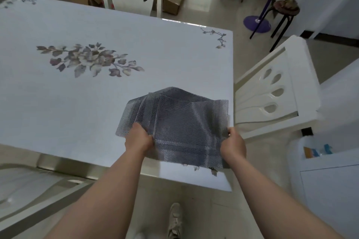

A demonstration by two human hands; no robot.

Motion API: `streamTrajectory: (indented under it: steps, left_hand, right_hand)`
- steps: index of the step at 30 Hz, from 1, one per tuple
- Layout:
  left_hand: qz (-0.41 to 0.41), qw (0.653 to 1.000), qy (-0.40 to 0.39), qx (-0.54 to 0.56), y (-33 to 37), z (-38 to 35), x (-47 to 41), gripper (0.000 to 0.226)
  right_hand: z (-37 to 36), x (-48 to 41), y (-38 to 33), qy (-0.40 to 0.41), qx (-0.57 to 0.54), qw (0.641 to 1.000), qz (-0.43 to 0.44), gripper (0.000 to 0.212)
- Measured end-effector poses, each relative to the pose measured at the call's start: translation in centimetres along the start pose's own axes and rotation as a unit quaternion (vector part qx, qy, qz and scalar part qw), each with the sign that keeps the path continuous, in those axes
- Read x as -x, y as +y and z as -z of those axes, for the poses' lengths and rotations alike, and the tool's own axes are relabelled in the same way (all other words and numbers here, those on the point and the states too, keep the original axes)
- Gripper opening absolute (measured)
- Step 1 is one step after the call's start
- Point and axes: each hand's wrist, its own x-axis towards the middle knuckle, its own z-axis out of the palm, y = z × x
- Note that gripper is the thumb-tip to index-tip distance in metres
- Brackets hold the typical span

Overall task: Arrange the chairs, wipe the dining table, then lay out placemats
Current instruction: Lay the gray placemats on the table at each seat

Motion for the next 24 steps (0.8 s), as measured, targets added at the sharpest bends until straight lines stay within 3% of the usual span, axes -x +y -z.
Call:
streamTrajectory:
  steps: [7, 12, 19, 24]
  left_hand:
    - [-0.168, 0.982, 0.068, 0.053, 0.2, 1.9, 2.2, 0.051]
    - [-0.231, 0.966, 0.099, 0.062, -0.2, 5.7, 2.9, 0.052]
    - [-0.219, 0.961, 0.153, 0.072, -4.9, 12.7, 2.5, 0.045]
    - [-0.192, 0.962, 0.177, 0.074, -9.8, 17.4, 1.6, 0.05]
  right_hand:
    - [-0.2, 0.2, -1.4, 0.019, -0.024, 0.999, 0.012, 0.05]
    - [-0.6, 1.7, -5.1, 0.012, -0.026, 0.996, 0.082, 0.046]
    - [-2.4, 5.1, -11.1, -0.009, -0.011, 0.977, 0.215, 0.042]
    - [-5.2, 8.1, -15.5, -0.022, -0.015, 0.967, 0.252, 0.043]
